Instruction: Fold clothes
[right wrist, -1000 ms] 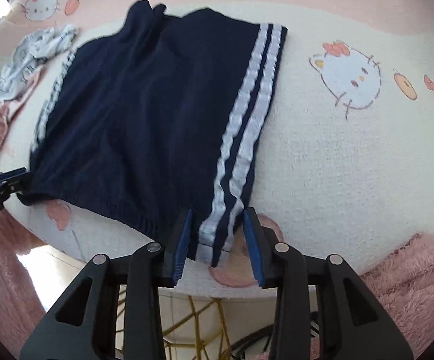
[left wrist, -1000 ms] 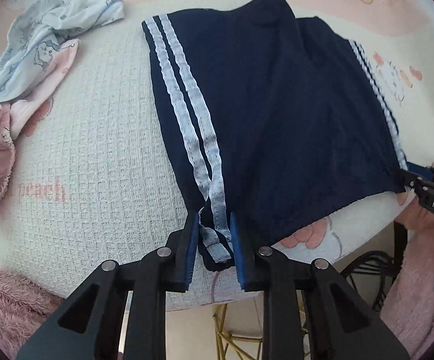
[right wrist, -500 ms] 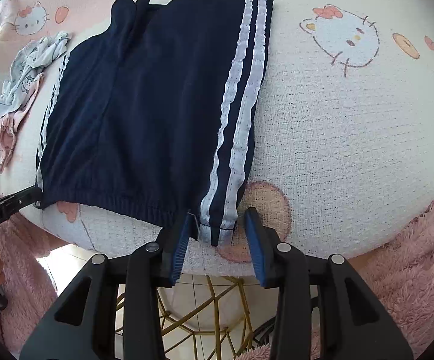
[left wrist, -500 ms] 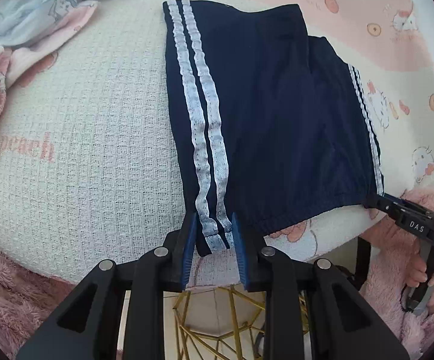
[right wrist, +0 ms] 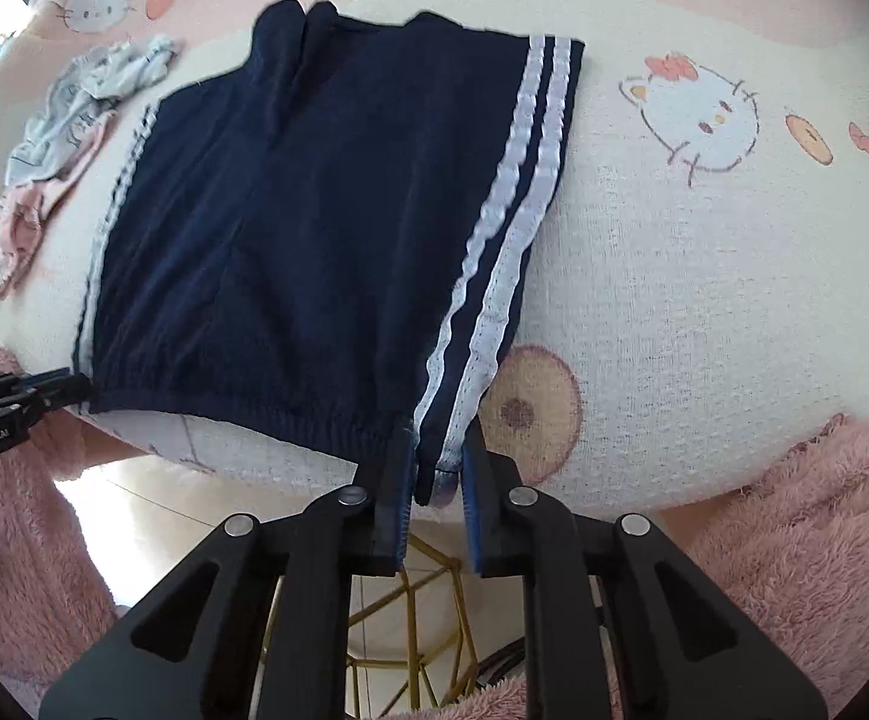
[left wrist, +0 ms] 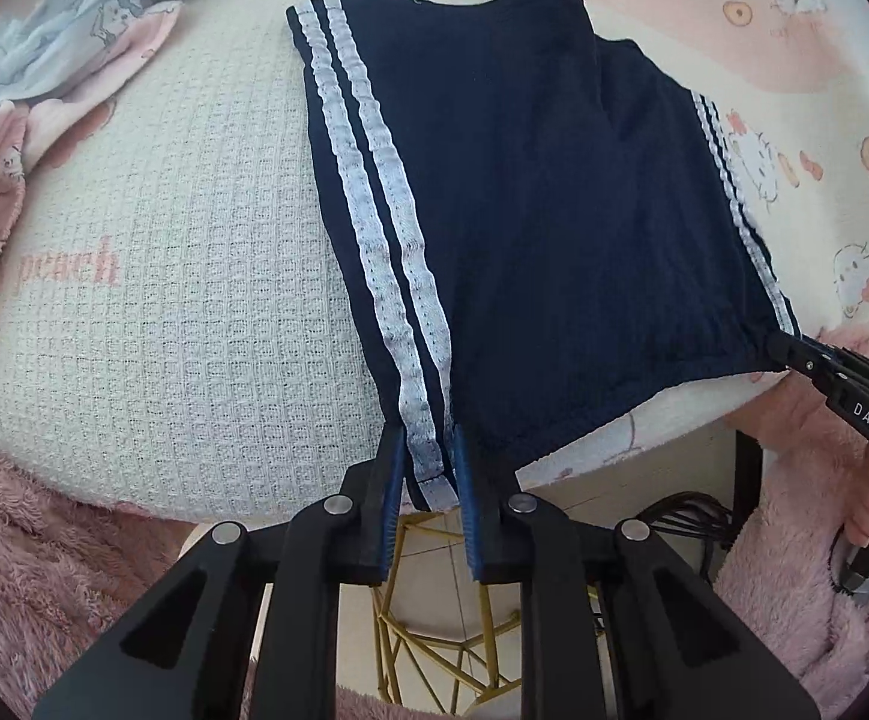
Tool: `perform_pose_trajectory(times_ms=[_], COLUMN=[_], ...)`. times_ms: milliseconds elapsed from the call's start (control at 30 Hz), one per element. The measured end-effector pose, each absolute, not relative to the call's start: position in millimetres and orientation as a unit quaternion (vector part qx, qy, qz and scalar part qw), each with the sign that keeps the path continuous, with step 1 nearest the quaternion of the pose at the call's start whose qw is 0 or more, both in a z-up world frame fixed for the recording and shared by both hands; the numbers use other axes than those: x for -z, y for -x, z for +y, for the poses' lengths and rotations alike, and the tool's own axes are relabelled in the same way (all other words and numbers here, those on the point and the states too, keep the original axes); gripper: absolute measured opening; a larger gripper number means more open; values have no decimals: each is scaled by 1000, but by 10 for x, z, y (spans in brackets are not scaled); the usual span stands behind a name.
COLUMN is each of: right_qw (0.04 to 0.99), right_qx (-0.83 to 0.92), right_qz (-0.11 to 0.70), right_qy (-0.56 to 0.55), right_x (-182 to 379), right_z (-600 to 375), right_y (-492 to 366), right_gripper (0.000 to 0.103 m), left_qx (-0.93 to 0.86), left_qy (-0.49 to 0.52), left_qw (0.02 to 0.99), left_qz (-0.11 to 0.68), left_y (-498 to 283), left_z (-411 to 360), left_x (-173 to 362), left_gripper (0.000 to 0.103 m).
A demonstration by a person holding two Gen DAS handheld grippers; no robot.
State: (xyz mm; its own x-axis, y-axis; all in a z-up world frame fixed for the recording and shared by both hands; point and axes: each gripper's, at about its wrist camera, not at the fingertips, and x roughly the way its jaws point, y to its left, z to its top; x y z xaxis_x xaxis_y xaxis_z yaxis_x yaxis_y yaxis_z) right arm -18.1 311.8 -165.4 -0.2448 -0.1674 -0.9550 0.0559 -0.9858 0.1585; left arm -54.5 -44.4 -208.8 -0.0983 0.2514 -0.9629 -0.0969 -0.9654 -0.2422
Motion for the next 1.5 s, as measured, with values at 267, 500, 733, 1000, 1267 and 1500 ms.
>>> perform_pose_trajectory(times_ms=[267, 500, 733, 1000, 1267, 1500], right_qw=[103, 123, 16, 103, 120, 88], right_qx=[809, 762, 760, 812, 808, 813], right_qz=[-58, 15, -4, 22, 56, 46], right_qy=[-576, -635, -650, -574, -574, -573], right_x=[1205, 1422, 1526, 1276, 1734, 1937], right_z=[2979, 2680, 3064, 2469, 1778, 1687], right_y=[583, 649, 527, 1523, 2412, 2694], right_gripper=[19, 29, 29, 30, 30, 30], left_qx=[-776, -782, -789, -805, -804, -816], left_qy=[618, 614, 606, 584, 585, 577], left_qw=[107, 84, 65, 60, 74, 38], left_qz=[-66, -67, -79, -77, -77, -24], left_y=[1207, 1833, 2056, 2524, 2763, 2733], left_z=[-709, -613, -596, -608, -564, -624], left_x=[1750, 1948, 2166, 2177, 2383, 2271], left_gripper=[19, 21, 21, 35, 33, 5])
